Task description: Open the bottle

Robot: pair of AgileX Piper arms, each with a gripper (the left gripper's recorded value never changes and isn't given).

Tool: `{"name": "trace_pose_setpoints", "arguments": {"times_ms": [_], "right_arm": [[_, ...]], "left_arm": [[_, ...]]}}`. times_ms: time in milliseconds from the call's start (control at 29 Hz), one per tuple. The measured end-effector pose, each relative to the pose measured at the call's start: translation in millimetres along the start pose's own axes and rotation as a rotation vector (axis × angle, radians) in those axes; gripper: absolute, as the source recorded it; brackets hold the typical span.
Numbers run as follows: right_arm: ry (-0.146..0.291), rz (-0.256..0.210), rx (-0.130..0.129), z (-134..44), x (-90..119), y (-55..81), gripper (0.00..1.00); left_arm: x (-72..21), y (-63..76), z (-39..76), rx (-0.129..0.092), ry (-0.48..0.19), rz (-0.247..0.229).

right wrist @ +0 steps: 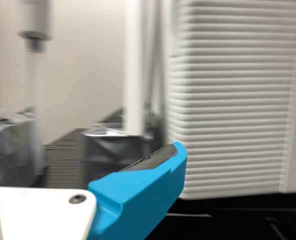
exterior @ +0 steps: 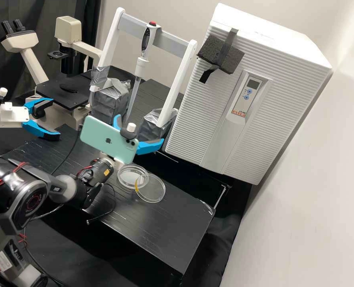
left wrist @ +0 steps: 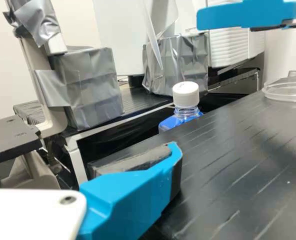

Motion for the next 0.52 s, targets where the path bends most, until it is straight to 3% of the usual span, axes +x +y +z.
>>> {"name": "trace_pose_setpoints", "arguments": {"times_ms": [138, 241, 276, 345, 483, 517], "right_arm": [[0.049, -0.089, 0.000, -10.2, -8.4, -21.3, 1.00], [0.057, -0.148, -0.039, -11.4, -11.2, -36.3, 1.00], [0.058, -0.171, -0.069, -11.0, -11.3, -42.9, 1.00], [0.048, -0.193, -0.097, -9.2, -11.0, -50.0, 1.00], [0.013, -0.208, -0.116, -3.2, -9.5, -58.0, 1.00], [0.003, -0.211, -0.110, -2.0, -9.2, -59.9, 1.00]], "left_arm": [[0.0, 0.0, 0.0, 0.000, 0.000, 0.000], [0.0, -0.2, 0.0, 0.000, 0.000, -0.001], [0.0, -0.2, 0.0, 0.000, 0.000, -0.001], [0.0, -0.2, 0.0, 0.000, 0.000, -0.001], [0.0, -0.2, 0.0, 0.000, 0.000, -0.001], [0.0, -0.2, 0.0, 0.000, 0.000, -0.001]]}}
